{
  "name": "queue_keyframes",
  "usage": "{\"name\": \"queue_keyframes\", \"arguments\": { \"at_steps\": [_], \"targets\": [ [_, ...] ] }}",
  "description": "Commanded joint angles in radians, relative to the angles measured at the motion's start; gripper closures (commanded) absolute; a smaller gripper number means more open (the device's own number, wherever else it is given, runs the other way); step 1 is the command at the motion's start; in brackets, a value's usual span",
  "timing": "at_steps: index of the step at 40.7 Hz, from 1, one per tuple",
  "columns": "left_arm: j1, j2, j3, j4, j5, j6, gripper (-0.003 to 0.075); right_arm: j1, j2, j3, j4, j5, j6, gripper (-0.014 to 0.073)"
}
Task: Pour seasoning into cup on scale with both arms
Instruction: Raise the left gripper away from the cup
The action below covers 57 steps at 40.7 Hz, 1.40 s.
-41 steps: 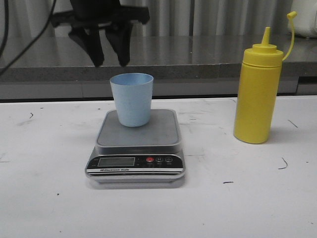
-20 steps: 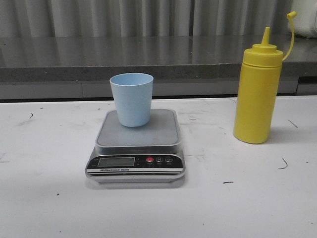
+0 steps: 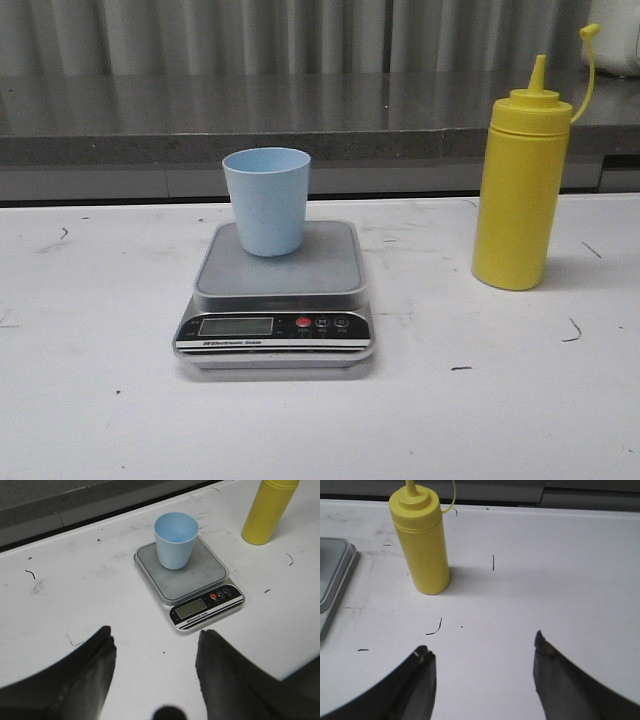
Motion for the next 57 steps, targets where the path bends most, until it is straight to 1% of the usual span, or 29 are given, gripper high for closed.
{"name": "queue_keyframes", "arguments": {
  "at_steps": [1,3,9,14,23,41,44,48,49,50,53,57],
  "targets": [
    [-0.007,-0.061,0.037,-0.022,-0.095,-0.034,0.0356,-0.006,0.008,-0.027,-0.014,-0.069,-0.005,0.0139],
    [-0.007,-0.087,0.062,-0.025,-0.108,-0.057,0.0356,-0.006,0.008,-0.027,-0.014,-0.069,-0.005,0.0139],
    [-0.007,-0.120,0.098,-0.025,-0.120,-0.059,0.0356,-0.006,0.008,-0.027,-0.014,-0.077,-0.005,0.0139],
    [-0.007,-0.120,0.098,-0.025,-0.116,-0.059,0.0356,-0.006,0.008,-0.027,-0.014,-0.077,-0.005,0.0139],
    [-0.007,-0.120,0.098,0.019,-0.116,-0.057,0.0356,-0.006,0.008,-0.027,-0.014,-0.077,-0.005,0.0139],
    [-0.007,-0.120,0.098,0.019,-0.116,-0.057,0.0356,-0.006,0.008,-0.027,-0.014,-0.102,-0.006,0.0137],
    [-0.007,-0.120,0.098,0.019,-0.116,-0.057,0.0356,-0.003,0.008,-0.027,-0.014,-0.151,-0.025,0.0111],
    [-0.007,-0.120,0.098,0.019,-0.116,-0.057,0.0356,-0.001,0.029,-0.039,-0.009,-0.193,-0.025,0.0006],
    [-0.007,-0.120,0.098,0.019,-0.116,-0.057,0.0356,-0.001,0.038,-0.044,-0.008,-0.193,-0.025,-0.0008],
    [-0.007,-0.120,0.098,0.019,-0.116,-0.057,0.0356,-0.001,0.052,-0.051,-0.005,-0.195,-0.025,-0.0017],
    [-0.007,-0.120,0.098,0.019,-0.116,-0.057,0.0356,0.011,0.093,-0.072,0.013,-0.197,-0.025,-0.0005],
    [-0.007,-0.120,0.098,0.019,-0.116,-0.057,0.0356,0.066,0.159,-0.092,0.019,-0.213,-0.025,0.0001]
  ]
}}
